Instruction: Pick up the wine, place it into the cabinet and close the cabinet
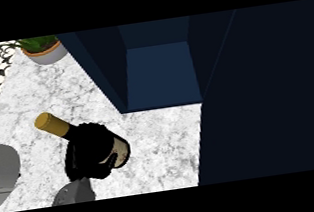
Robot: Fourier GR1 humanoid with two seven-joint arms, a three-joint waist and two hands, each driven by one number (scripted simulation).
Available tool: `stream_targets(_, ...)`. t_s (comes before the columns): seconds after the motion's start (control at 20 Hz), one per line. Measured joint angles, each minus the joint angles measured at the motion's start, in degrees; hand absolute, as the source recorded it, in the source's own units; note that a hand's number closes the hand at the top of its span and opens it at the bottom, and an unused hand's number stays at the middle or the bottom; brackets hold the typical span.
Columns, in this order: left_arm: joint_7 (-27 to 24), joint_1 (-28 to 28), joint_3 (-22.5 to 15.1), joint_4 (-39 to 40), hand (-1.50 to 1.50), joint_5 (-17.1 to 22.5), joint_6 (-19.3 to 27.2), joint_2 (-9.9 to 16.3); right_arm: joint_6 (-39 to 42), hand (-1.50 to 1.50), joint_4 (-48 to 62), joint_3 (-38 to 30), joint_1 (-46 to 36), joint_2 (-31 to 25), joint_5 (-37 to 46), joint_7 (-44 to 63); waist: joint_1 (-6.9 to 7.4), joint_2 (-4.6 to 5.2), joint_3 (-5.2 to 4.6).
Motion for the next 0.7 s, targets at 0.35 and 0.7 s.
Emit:
stream_targets(0.35, 6.53, 5.44, -13.94, -15.81, 1.5, 5.57, 11.92, -0.81, -0.9, -1.5, 0.29, 0.54, -2.15, 0.48, -0.14, 1.68, -0.15, 0.08, -0.02)
stream_targets(0.7, 9.05, 6.55, -23.33, -22.11, 1.5, 10.37, 23.23, -0.95, 0.63, -1.5, 0.36, 0.37, 0.01, 0.21, -0.28, -0.52, -0.4, 0.19, -0.05)
